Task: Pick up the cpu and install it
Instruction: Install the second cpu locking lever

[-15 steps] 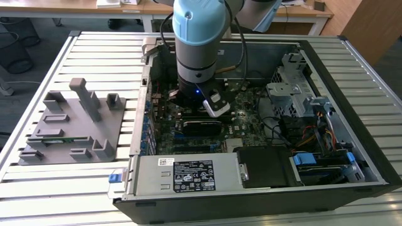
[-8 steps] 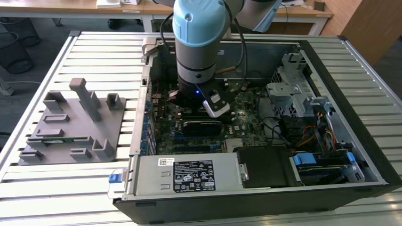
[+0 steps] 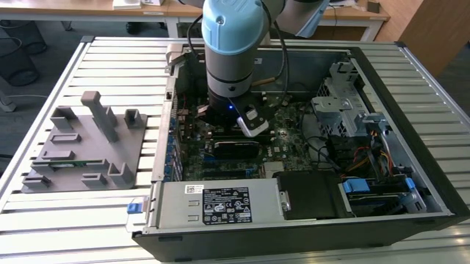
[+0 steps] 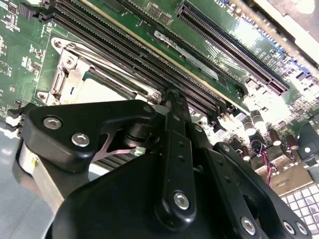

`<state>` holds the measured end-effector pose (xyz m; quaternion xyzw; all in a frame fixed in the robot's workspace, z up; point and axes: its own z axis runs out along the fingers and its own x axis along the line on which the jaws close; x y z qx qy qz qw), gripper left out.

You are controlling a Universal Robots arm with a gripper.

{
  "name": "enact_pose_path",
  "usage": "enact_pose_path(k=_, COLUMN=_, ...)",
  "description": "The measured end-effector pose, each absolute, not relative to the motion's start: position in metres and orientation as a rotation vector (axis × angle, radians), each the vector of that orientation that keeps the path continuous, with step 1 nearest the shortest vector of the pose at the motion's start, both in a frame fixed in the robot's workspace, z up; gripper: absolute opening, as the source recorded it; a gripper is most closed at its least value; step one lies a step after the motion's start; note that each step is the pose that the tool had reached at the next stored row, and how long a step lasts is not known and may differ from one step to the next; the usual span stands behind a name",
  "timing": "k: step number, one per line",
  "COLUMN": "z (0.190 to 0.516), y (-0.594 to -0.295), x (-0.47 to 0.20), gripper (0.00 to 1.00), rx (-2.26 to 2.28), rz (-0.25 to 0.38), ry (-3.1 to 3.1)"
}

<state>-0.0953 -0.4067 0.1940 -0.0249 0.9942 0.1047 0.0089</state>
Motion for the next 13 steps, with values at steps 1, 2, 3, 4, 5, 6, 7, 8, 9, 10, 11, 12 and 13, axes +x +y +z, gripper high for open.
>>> enact_pose_path(k=1, z=0.1942, y=-0.4068, x=-0.0954, gripper=0.11, rx=-0.078, rz=0.327, ry=3.106)
enact_pose_path(k=2, z=0.1944, y=-0.4068, x=-0.0954, gripper=0.11, rx=-0.078, rz=0.326, ry=3.106)
enact_pose_path(k=3, z=0.1945, y=-0.4068, x=-0.0954, gripper=0.11, rx=-0.078, rz=0.326, ry=3.106)
enact_pose_path(k=4, z=0.1946, y=-0.4068, x=-0.0954, gripper=0.11, rx=-0.078, rz=0.326, ry=3.106)
enact_pose_path(k=5, z=0.195, y=-0.4068, x=-0.0954, gripper=0.11, rx=-0.078, rz=0.326, ry=3.106)
enact_pose_path(k=6, z=0.1953, y=-0.4068, x=-0.0954, gripper=0.11, rx=-0.078, rz=0.326, ry=3.106)
enact_pose_path(k=7, z=0.1955, y=-0.4068, x=-0.0954, gripper=0.11, rx=-0.078, rz=0.326, ry=3.106)
enact_pose_path(k=8, z=0.1958, y=-0.4068, x=-0.0954, gripper=0.11, rx=-0.078, rz=0.326, ry=3.106)
enact_pose_path(k=9, z=0.1961, y=-0.4068, x=-0.0954, gripper=0.11, rx=-0.078, rz=0.327, ry=3.106)
enact_pose_path(k=10, z=0.1965, y=-0.4068, x=-0.0954, gripper=0.11, rx=-0.078, rz=0.327, ry=3.106)
enact_pose_path(k=11, z=0.1969, y=-0.4068, x=-0.0954, gripper=0.11, rx=-0.078, rz=0.327, ry=3.106)
enact_pose_path(k=12, z=0.1973, y=-0.4069, x=-0.0954, gripper=0.11, rx=-0.078, rz=0.327, ry=3.106)
enact_pose_path(k=13, z=0.1979, y=-0.4069, x=-0.0954, gripper=0.11, rx=-0.078, rz=0.327, ry=3.106)
